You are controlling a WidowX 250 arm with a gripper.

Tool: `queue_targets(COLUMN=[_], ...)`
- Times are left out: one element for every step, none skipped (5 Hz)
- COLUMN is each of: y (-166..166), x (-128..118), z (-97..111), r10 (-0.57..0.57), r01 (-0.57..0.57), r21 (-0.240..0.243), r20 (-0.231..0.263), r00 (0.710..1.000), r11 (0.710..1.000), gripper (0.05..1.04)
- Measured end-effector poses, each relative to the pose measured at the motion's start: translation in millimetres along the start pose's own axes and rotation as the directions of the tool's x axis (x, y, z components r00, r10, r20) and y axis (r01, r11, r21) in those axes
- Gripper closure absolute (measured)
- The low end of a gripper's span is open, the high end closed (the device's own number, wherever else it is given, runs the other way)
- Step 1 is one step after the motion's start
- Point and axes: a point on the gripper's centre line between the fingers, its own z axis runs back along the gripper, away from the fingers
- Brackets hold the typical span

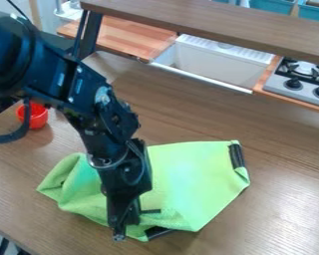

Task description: Fold the cloth from top left to bottom right

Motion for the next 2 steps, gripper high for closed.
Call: queue_targets(y=[-2.8,-2.6], x=[1.7,5.8], z=[-5.2,3.9], r10=[0.029,0.042], r01=[-0.03,-0.041], r21=[-0.094,-0.156], r20=[-0.011,0.004], r00=[1.0,0.999], r11=[0.995,0.987], gripper=[0.56,0.243])
